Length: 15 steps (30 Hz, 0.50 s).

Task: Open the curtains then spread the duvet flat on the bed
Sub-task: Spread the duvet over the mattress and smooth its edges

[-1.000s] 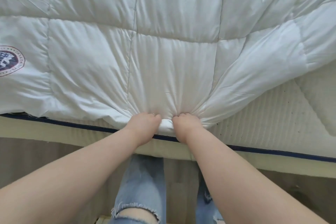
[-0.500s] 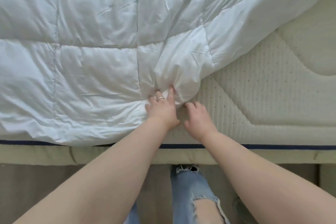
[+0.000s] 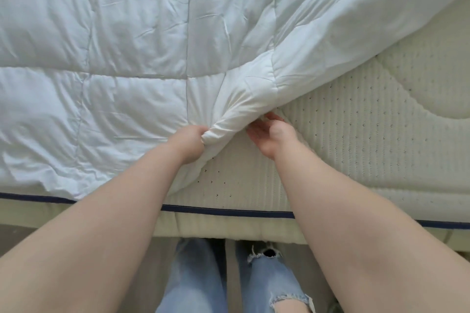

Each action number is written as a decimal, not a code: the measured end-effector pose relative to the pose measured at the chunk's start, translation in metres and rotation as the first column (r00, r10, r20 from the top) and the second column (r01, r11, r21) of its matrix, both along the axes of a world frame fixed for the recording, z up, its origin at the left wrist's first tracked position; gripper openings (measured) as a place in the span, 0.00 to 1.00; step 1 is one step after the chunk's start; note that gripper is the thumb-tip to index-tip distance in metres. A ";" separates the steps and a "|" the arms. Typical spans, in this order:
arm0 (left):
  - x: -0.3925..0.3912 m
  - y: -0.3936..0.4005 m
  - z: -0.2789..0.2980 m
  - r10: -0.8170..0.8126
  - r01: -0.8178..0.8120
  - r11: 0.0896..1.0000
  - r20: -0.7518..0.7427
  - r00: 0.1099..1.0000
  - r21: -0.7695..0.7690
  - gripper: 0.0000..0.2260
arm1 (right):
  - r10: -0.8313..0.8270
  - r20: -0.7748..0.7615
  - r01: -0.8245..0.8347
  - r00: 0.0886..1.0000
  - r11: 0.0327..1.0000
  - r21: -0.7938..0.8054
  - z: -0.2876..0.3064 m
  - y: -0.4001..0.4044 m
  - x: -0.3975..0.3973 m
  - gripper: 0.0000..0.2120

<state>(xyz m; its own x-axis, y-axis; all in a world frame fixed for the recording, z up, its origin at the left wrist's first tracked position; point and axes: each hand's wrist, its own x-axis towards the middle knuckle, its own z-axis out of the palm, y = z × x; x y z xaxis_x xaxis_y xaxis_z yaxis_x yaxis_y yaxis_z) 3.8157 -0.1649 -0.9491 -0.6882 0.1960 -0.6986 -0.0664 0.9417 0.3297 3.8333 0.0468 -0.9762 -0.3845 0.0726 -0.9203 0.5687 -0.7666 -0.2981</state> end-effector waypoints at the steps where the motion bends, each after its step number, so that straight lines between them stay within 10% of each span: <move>1: 0.001 0.005 0.004 -0.011 0.010 1.000 0.041 0.999 0.012 0.22 | -0.040 -0.008 0.039 0.999 0.997 -0.062 0.004 -0.008 -0.008 0.13; 10: 0.027 0.018 -0.009 -0.135 0.123 0.989 0.147 0.980 0.083 0.27 | -0.092 -0.208 0.024 0.974 0.950 -0.310 0.020 0.015 0.012 0.24; 15: 0.079 -0.007 -0.017 -0.223 0.226 0.971 0.043 0.974 -0.084 0.33 | -0.206 0.030 0.203 0.978 0.976 0.076 0.009 0.039 0.115 0.22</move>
